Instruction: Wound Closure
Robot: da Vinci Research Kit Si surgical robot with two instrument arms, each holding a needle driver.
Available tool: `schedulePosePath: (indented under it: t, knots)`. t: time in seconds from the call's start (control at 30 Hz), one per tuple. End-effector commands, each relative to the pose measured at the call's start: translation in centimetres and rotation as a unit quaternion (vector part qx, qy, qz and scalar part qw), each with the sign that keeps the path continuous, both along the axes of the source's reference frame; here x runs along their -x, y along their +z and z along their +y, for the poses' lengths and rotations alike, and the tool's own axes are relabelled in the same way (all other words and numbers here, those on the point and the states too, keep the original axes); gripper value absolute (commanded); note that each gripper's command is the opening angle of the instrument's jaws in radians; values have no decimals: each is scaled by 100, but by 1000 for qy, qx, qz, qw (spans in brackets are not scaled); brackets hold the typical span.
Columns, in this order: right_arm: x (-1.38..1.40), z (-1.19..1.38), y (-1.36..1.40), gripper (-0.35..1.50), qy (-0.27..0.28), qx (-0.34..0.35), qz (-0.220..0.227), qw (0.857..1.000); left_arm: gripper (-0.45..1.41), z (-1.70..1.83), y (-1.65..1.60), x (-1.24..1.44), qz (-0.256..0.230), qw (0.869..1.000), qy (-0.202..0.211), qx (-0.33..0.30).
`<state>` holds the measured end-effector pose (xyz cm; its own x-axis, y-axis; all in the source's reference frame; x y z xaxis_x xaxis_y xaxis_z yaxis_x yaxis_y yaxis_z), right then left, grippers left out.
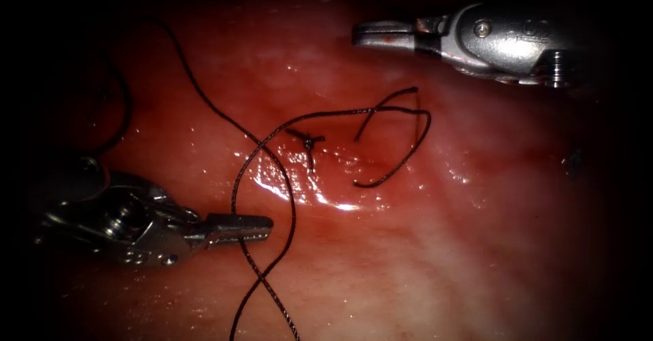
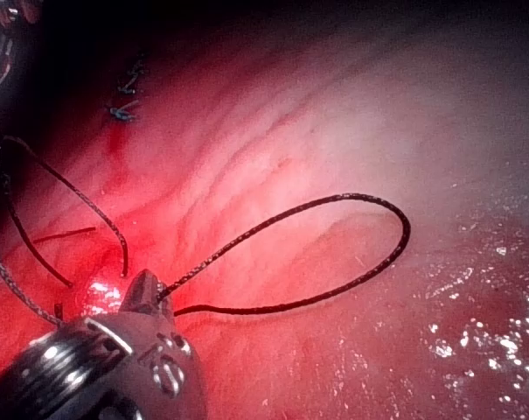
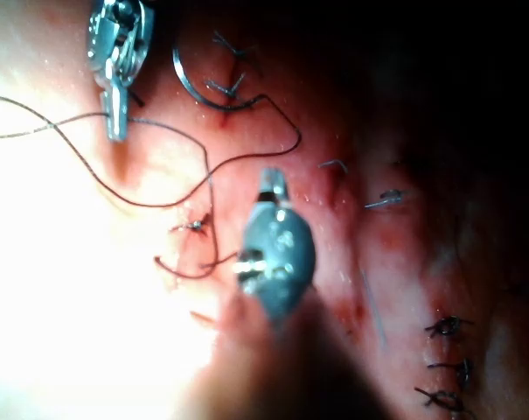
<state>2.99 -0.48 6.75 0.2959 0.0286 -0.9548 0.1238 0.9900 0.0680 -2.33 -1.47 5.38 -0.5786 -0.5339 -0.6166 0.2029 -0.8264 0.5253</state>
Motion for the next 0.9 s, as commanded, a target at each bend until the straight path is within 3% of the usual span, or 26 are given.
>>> schedulePosePath:
  t: [0.03,0.1,0.27,0.4,0.57,0.9]
  knots:
    - [-6,5,27,-35,-16,-4,2,1000,-45,2,4,5,0,1000,-2,-2]
    - [-3,-8,59,-35,-60,-13,-20,998,-45,16,0,4,0,1000,-6,-9]
    - [2,-40,75,-35,-86,-27,-22,996,-45,35,7,2,-6,999,-26,-25]
    - [4,-54,66,-35,-88,-35,-10,995,-45,44,26,3,-5,999,-36,-30]
    - [-7,-59,40,-35,-70,-50,18,996,-45,37,76,17,5,998,-44,-33]
    - [-21,-75,26,-35,-40,-56,24,997,-45,30,75,42,-4,998,-37,-41]
